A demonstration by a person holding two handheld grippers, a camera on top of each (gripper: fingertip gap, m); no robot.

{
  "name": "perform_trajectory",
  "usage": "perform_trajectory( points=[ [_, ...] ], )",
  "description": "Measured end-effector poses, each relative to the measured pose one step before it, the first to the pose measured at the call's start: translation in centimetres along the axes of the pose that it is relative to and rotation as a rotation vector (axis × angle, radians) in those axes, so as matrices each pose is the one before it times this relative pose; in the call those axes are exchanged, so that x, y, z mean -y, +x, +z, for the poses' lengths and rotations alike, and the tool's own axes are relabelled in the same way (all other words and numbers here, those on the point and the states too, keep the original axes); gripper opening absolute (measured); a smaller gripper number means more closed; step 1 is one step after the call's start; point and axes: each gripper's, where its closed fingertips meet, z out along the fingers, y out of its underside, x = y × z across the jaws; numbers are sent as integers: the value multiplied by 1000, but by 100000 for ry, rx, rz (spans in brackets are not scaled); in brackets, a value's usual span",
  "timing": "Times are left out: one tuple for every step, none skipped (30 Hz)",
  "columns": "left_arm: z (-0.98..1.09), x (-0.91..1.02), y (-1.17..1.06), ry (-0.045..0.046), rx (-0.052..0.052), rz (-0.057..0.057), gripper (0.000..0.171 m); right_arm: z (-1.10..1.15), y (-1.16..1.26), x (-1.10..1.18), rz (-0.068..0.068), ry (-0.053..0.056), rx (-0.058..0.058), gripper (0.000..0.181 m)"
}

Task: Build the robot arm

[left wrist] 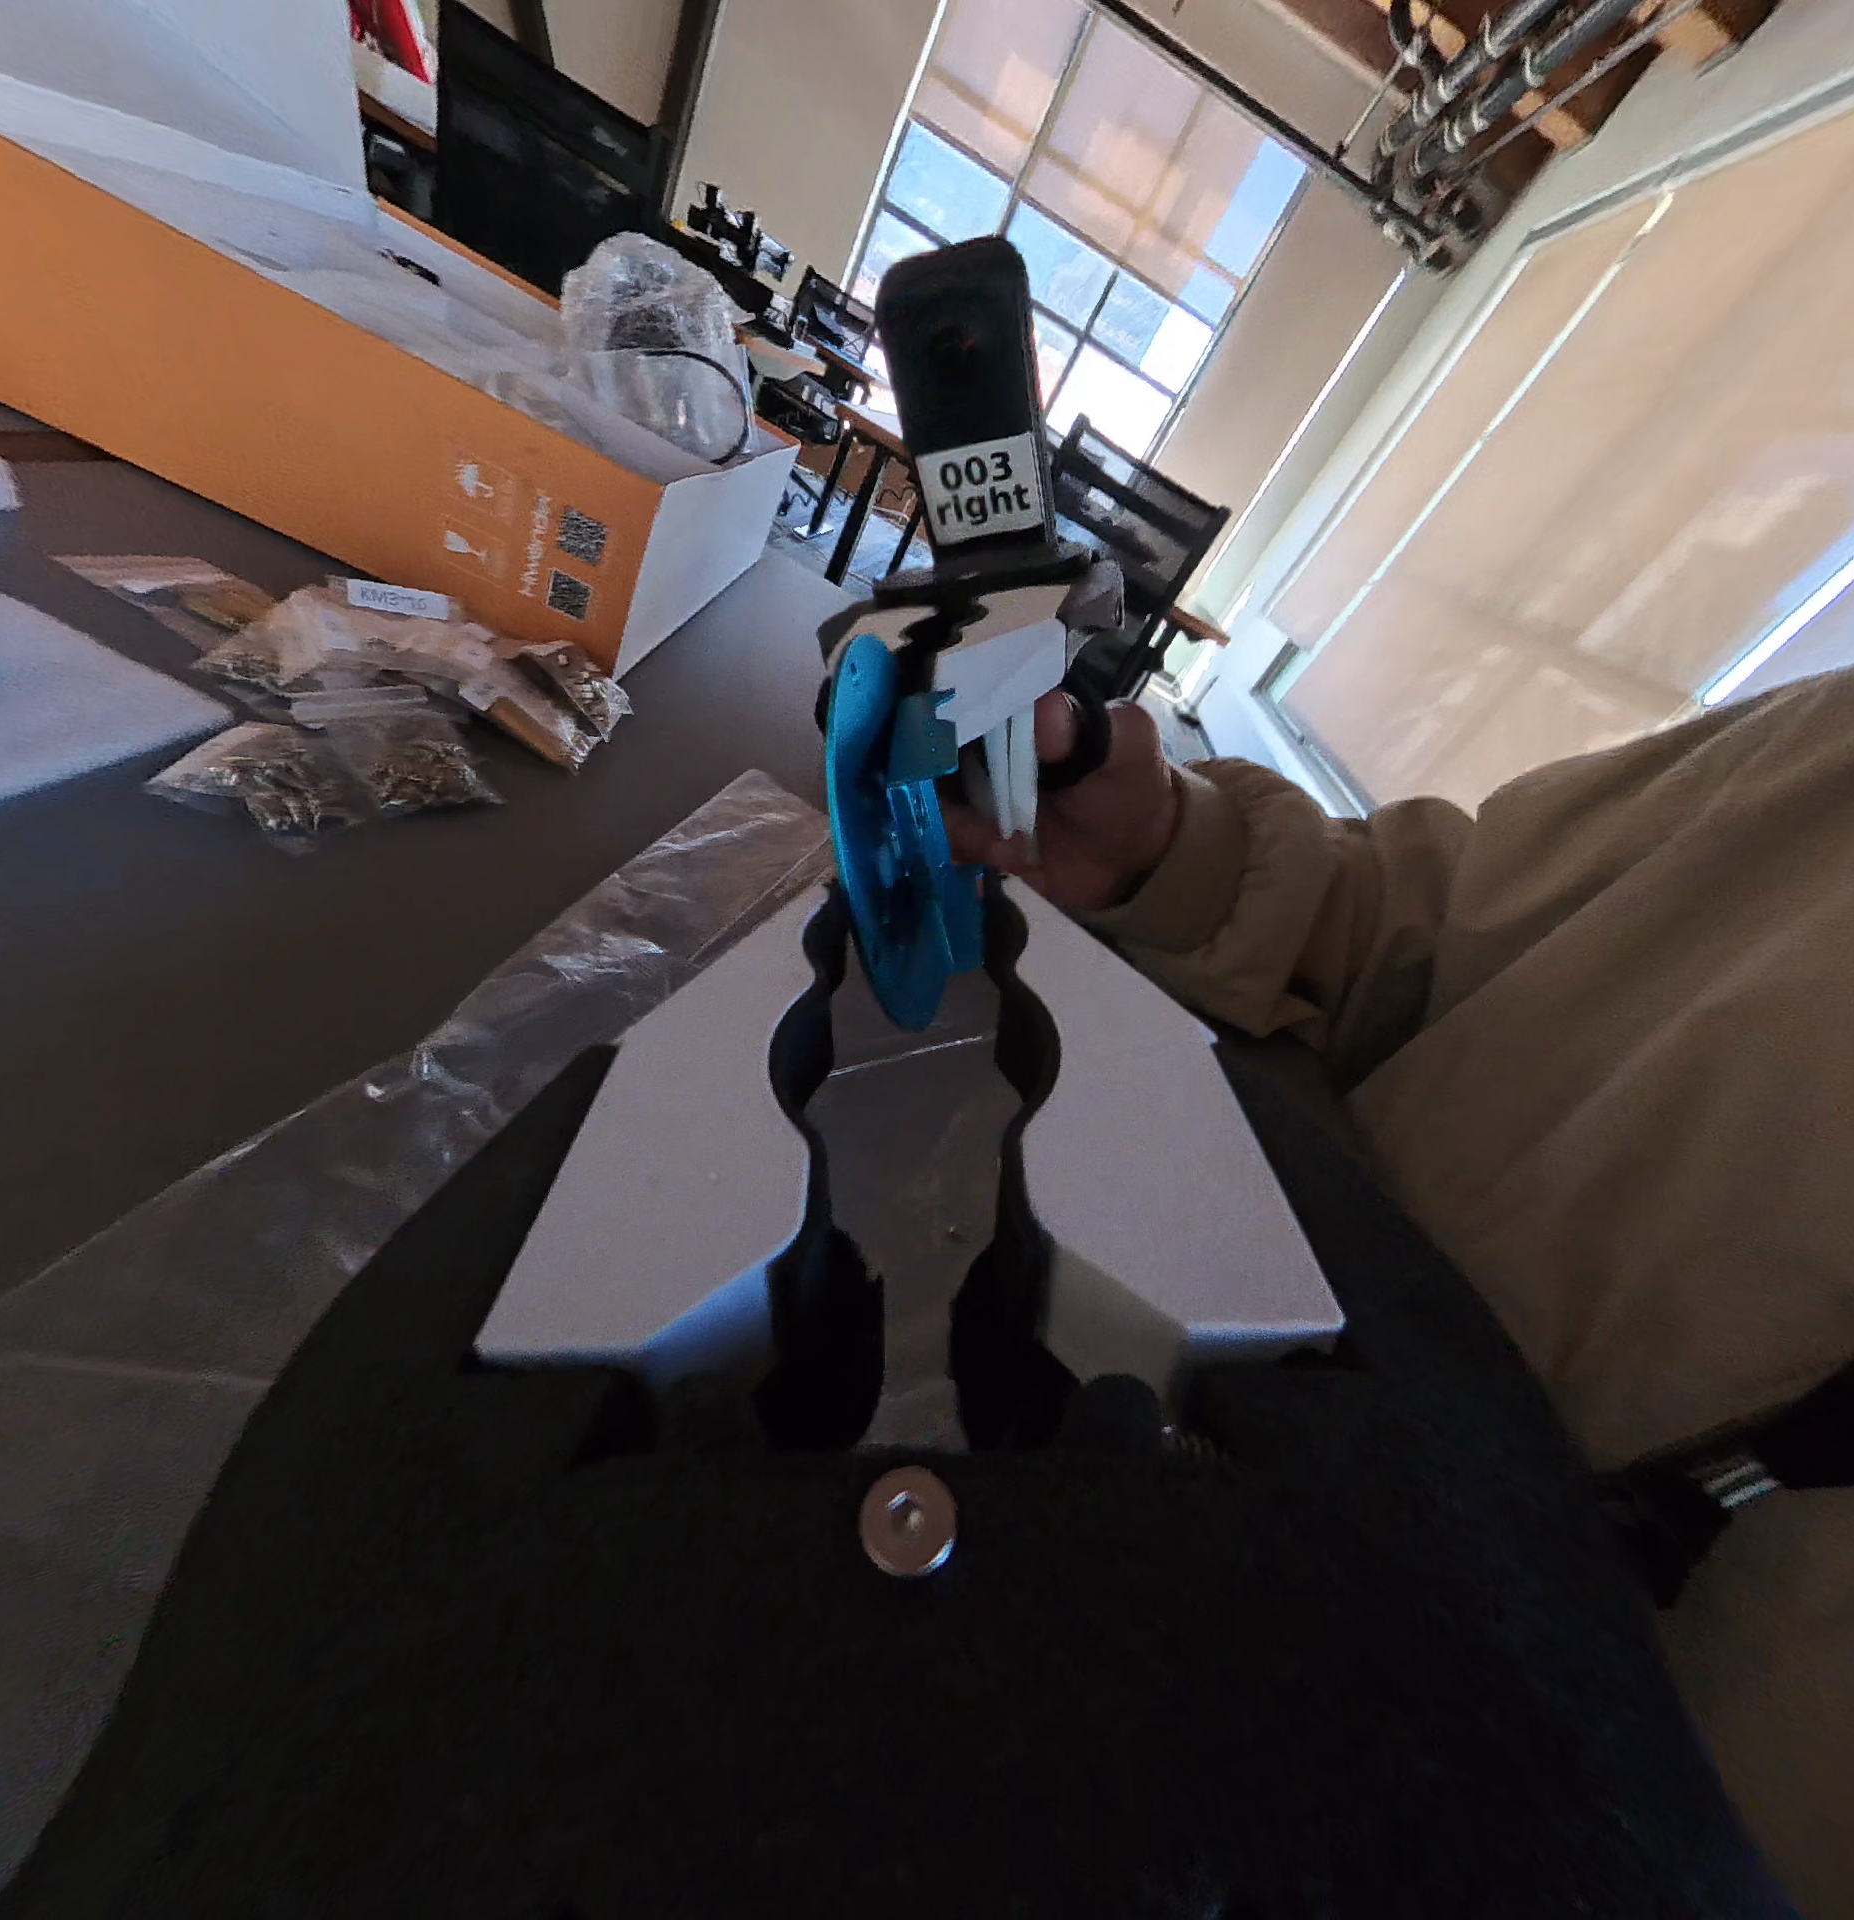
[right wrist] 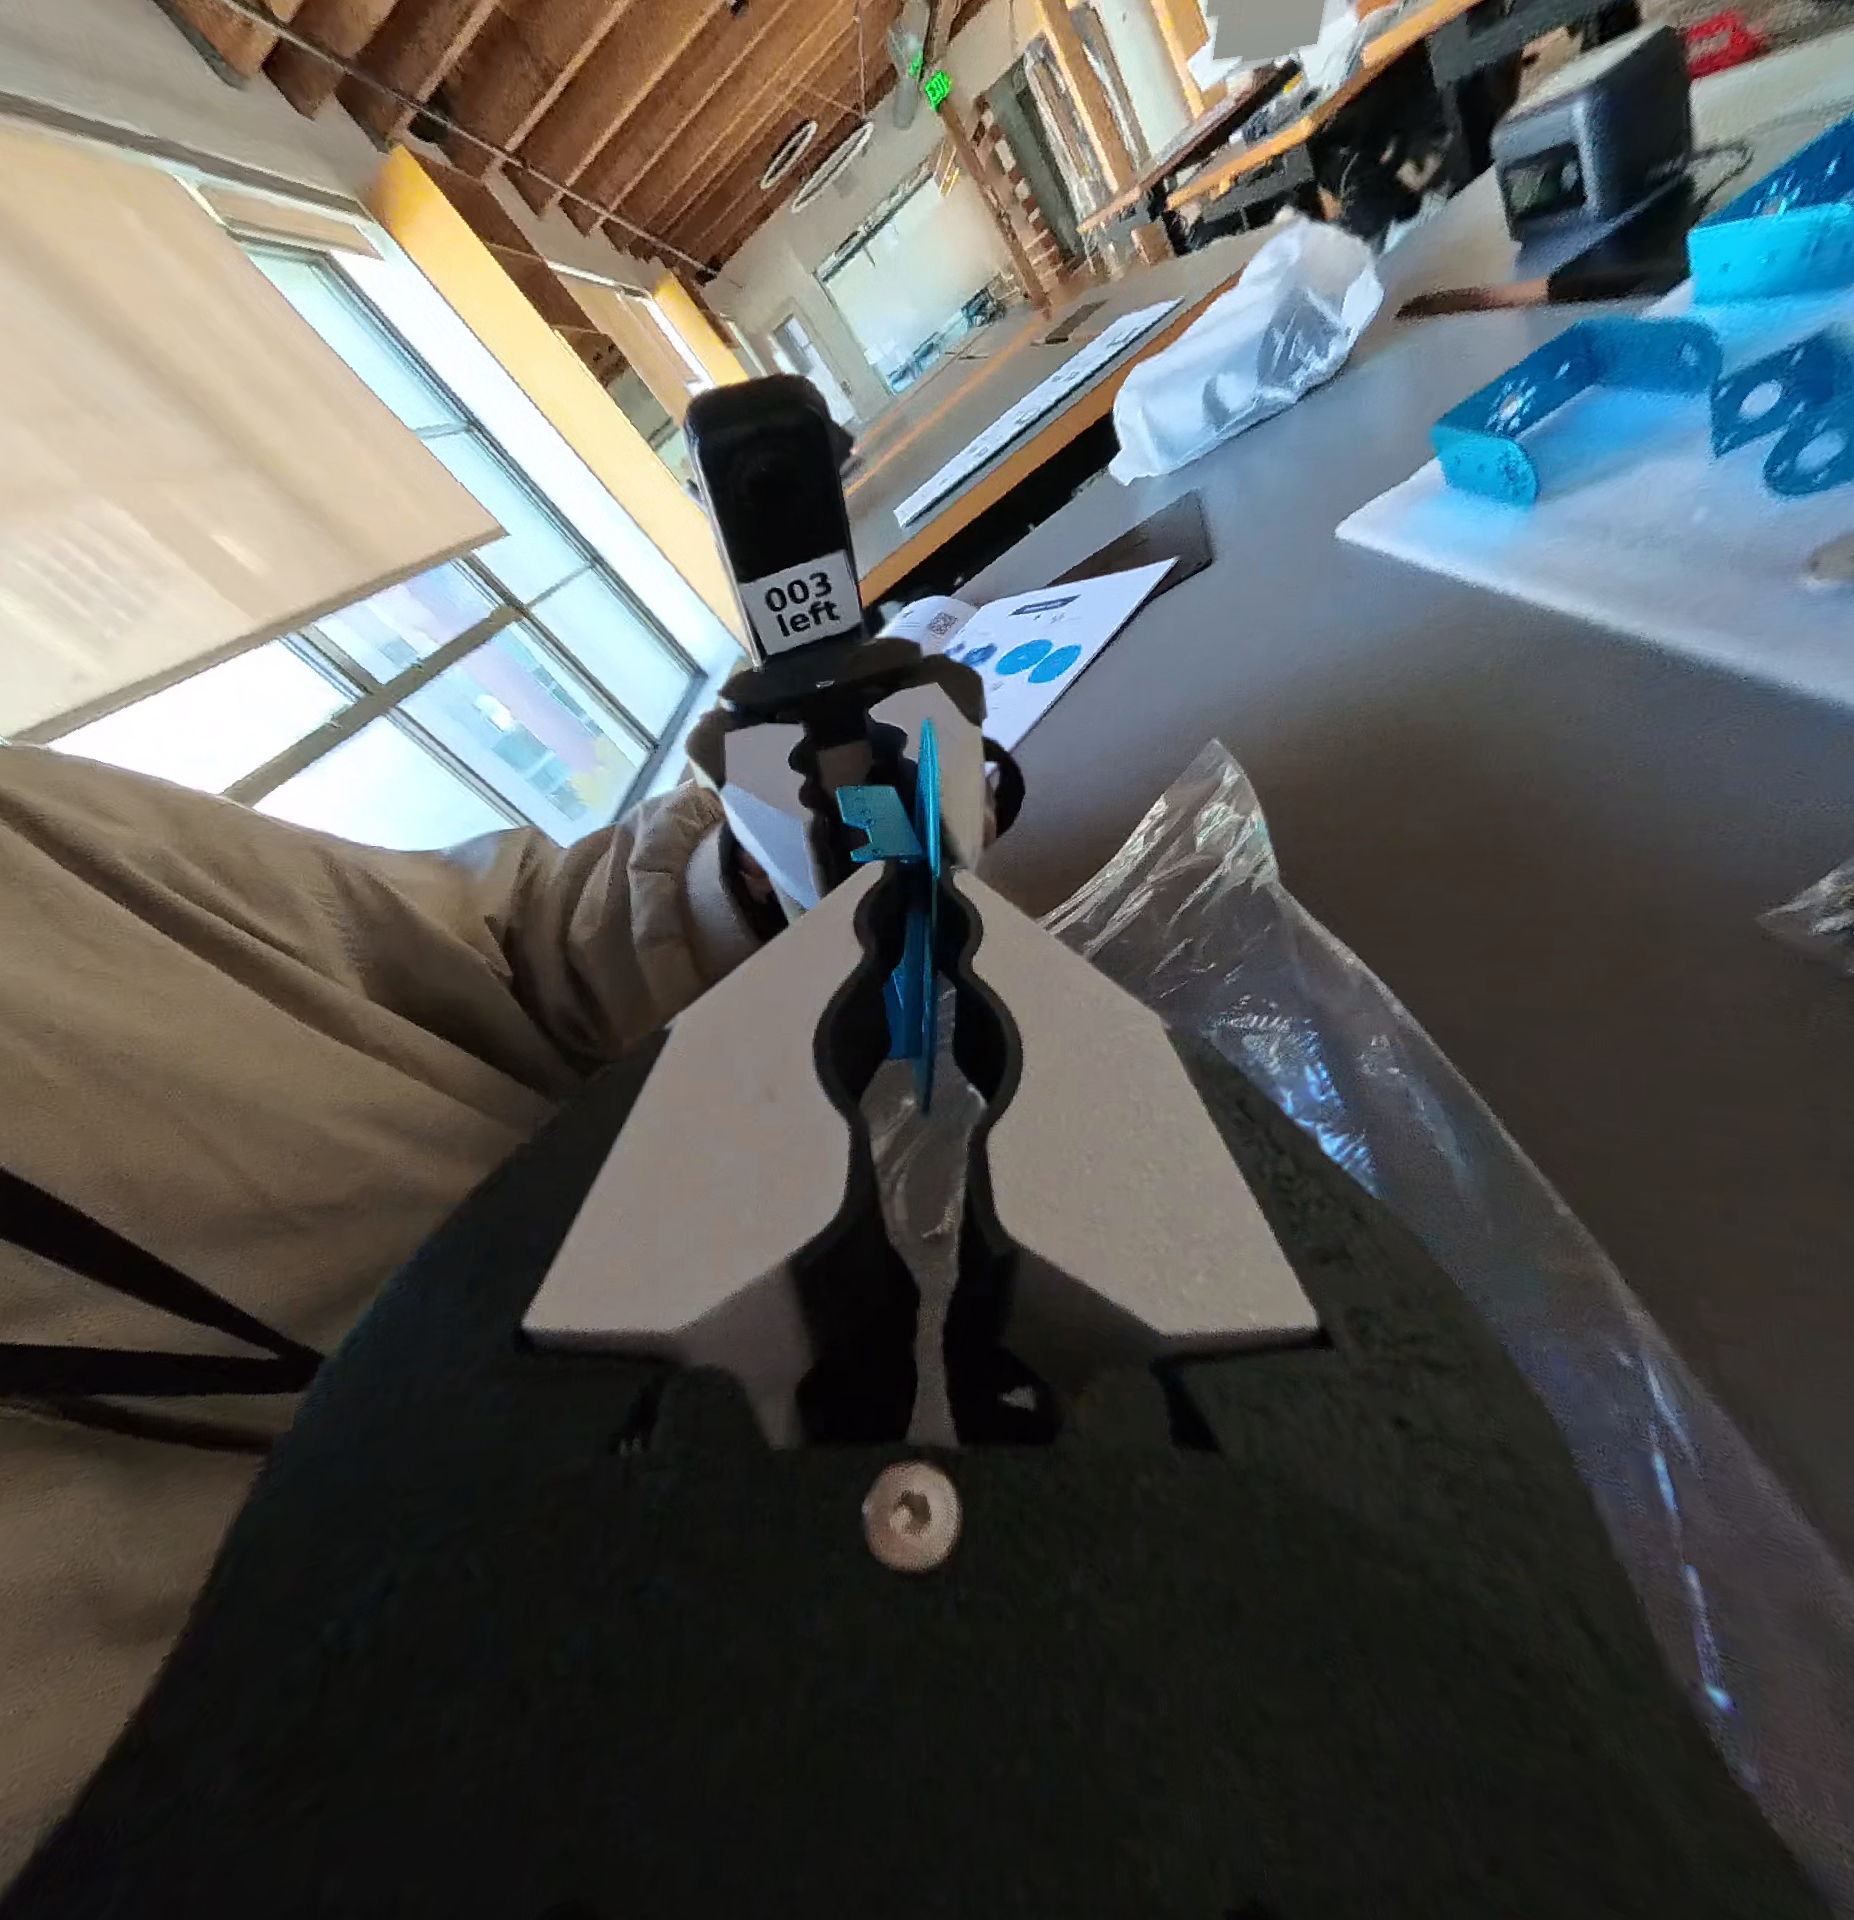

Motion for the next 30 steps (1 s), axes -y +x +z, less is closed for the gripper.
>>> perform_trajectory(
  points=[
    [34, 33, -117, 628, -120, -2507, 23, 4, 199, 45, 2989, 890, -51, 4],
    [-12, -89, -132, -258, -361, -2530, 20, 26, 124, -133, 3581, -415, 806, 4],
    [-25, -104, -41, -365, -1133, -2894, 19, 6, 89, -85, 3481, -193, 825, 4],
    [-60, -13, 0, 210, -1434, -2951, 16, 34, 112, -38, 3639, 328, 598, 4],
    [-69, -3, 15, 187, -1219, -2361, 11, 54, -40, -87, 4002, -109, 1738, 4],
    [-67, -25, -2, -142, -924, -1537, 9, 41, -13, -67, 3455, -31, 1505, 4],
    [-37, -96, 9, -558, -710, -1030, 8, 36, 40, -113, 2466, -364, 988, 4],
    [-9, -113, 0, -660, -453, -844, 6, 3, 30, -102, 1627, -434, 754, 4],
    [14, -63, 51, -97, -702, -997, 6, -18, 13, -23, 833, -26, 295, 4],
    [-16, 25, 173, 340, -1594, -1425, 5, 19, -142, -12, 208, 36, 900, 4],
    [-46, 26, 172, 232, -1786, -1740, 4, 36, -103, -39, -22, -286, 475, 4],
    [-34, 15, 119, 283, -1500, -1638, 4, 33, -53, 2, 828, -101, 317, 4],
    [-18, 25, 105, 295, -1257, -1336, 4, 27, -72, -15, 1319, 19, 919, 4],
    [-16, 3, 43, 91, -644, -1111, 4, 13, 8, -59, 1359, -103, 979, 4],
    [-4, 23, 26, 319, -329, -1066, 3, -6, 31, 6, 839, 226, 899, 5],
    [30, 49, 115, 642, -1107, -1523, 3, -16, -84, 38, -686, 367, 1044, 4],
    [16, 62, 172, 728, -1767, -2219, 3, 15, -84, 4, -2156, -184, 243, 5],
    [2, 40, 60, 696, -1210, -2422, 3, -13, 75, 13, -2809, -482, -1411, 7],
    [-1, -52, -46, 229, -677, -2187, 3, -26, 108, 0, -3361, -666, -2180, 8],
    [-8, -126, -21, -215, -865, -1976, 3, 3, 37, -145, -3333, -1591, -1850, 8],
    [-21, -63, -10, -100, -675, -1507, 3, -5, -3, -132, -1943, -1431, -1328, 8],
    [-39, 65, -48, 364, 59, -647, 3, -39, -129, -12, -466, -610, 172, 6],
    [-31, 99, -138, 482, 846, -191, 3, -71, -122, 24, 710, -276, 675, 5],
    [9, 32, -104, -2, 629, -190, 4, -45, 11, -30, 708, -395, 46, 4],
    [8, -28, 52, -322, -285, -48, 4, -39, -80, -16, 511, -247, 647, 4],
    [-12, -38, 200, -366, -1311, 133, 5, -25, -263, -25, 745, -162, 1977, 3],
    [-78, 12, 201, 13, -1272, 63, 7, -82, -148, 58, 1996, 156, 1573, 4],
    [-105, 62, 59, 511, -321, 15, 6, -96, 6, 87, 1654, 431, 556, 4],
    [-41, -31, -87, -42, 645, -22, 2, -83, 25, -18, 533, -180, 169, 4],
    [36, -110, -49, -722, 524, 362, 2, 3, -44, -49, 444, -458, 360, 4]
  ],
)
